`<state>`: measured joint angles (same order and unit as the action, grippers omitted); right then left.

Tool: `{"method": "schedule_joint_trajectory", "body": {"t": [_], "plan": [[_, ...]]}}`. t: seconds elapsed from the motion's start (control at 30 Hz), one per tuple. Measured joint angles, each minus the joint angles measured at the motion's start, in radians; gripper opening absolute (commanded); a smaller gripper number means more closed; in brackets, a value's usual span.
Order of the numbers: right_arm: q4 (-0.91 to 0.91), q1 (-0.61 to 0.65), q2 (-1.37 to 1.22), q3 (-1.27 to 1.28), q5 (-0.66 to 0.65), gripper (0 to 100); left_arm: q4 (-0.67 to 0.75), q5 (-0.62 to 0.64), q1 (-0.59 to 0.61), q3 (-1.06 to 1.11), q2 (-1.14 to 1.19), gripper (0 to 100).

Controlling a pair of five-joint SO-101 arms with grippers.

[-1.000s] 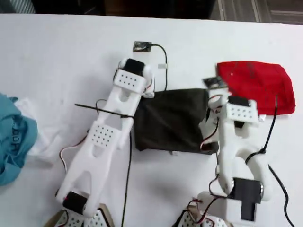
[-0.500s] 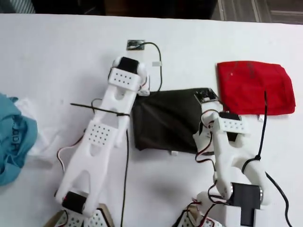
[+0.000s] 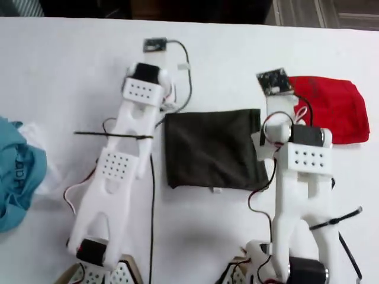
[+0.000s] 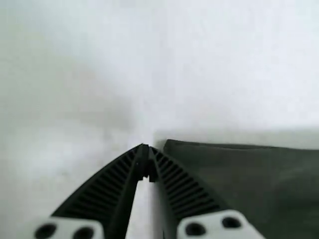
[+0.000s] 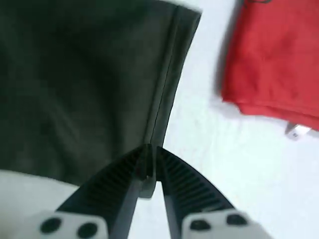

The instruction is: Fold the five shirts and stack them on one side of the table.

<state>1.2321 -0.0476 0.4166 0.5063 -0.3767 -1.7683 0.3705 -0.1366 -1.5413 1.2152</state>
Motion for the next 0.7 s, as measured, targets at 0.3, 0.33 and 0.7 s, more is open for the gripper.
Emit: {"method": "schedule_joint_trajectory", "body": {"t": [0.3,0.33,0.7], "plan": [[0.064,-0.002,-0.399,-0.384,0.175,2.0,-0.002,-0.13,0.009,0.276,-0.305,3],[0.092,-0.002,-0.451,-0.442,0.181,2.0,-0.002,-0.133,0.009,0.365,-0.356,3],[0.301,-0.003,-0.882,-0.957,0.216,2.0,0.293,-0.137,-0.141,1.544,-1.129,3]]}}
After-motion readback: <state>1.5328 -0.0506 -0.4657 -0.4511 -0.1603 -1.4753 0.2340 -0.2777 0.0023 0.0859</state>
